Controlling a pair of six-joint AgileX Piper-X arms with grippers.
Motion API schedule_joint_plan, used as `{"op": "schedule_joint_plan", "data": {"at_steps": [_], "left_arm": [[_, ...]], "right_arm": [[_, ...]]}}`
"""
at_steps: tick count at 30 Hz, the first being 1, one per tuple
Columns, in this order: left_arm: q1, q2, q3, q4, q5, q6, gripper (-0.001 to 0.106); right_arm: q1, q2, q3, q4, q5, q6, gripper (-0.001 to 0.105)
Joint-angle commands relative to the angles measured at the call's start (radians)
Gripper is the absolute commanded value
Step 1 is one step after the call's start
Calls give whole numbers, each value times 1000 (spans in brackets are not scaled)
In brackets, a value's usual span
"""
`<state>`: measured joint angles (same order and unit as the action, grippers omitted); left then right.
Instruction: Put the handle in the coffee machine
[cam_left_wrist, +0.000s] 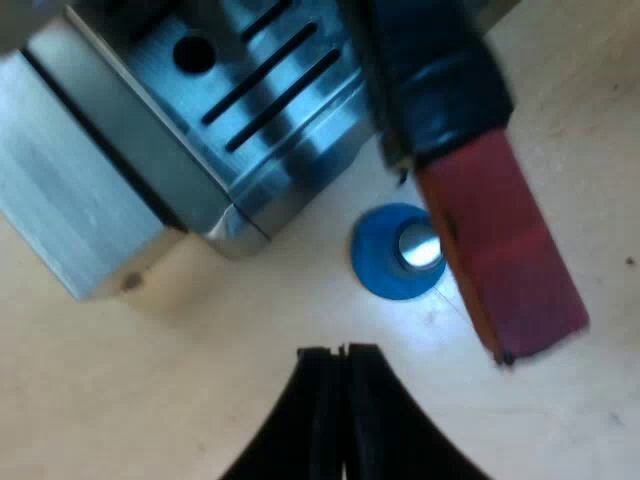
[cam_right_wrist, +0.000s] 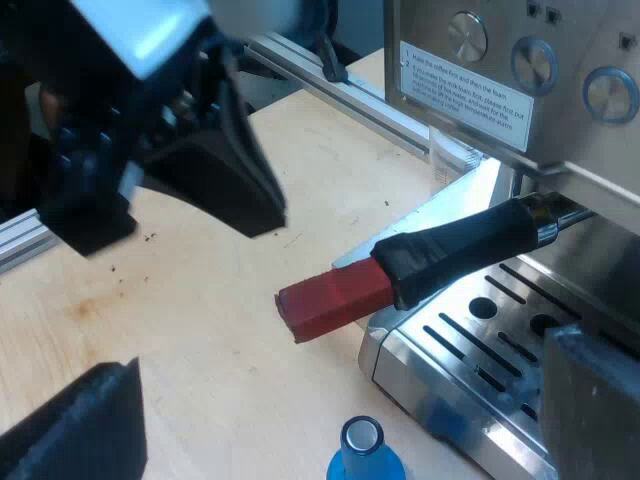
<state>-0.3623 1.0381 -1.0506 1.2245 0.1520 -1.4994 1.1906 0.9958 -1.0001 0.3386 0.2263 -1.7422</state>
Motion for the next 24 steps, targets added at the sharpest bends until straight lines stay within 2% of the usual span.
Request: {"op": "schedule_joint_plan", "data": {"at_steps": [1,10,19,22,24], "left_arm": [[-40,15,-2,-37,-41,-39,0],[-60,90,-2,-84,-44,-47,0],[-60,147,-2,-70,1,-75,0],[-62,147,-2,-67,21,-101,0],[-62,147,-2,-55,57,-126,0]], "right_arm": [[0,-5,-11,-6,-7,-10,80],[0,-5,-11,-6,-7,-10,80],[0,-5,-11,-6,-7,-10,80],[0,-5,-11,-6,-7,-10,80],[0,-5,-11,-6,-7,-10,80]]}}
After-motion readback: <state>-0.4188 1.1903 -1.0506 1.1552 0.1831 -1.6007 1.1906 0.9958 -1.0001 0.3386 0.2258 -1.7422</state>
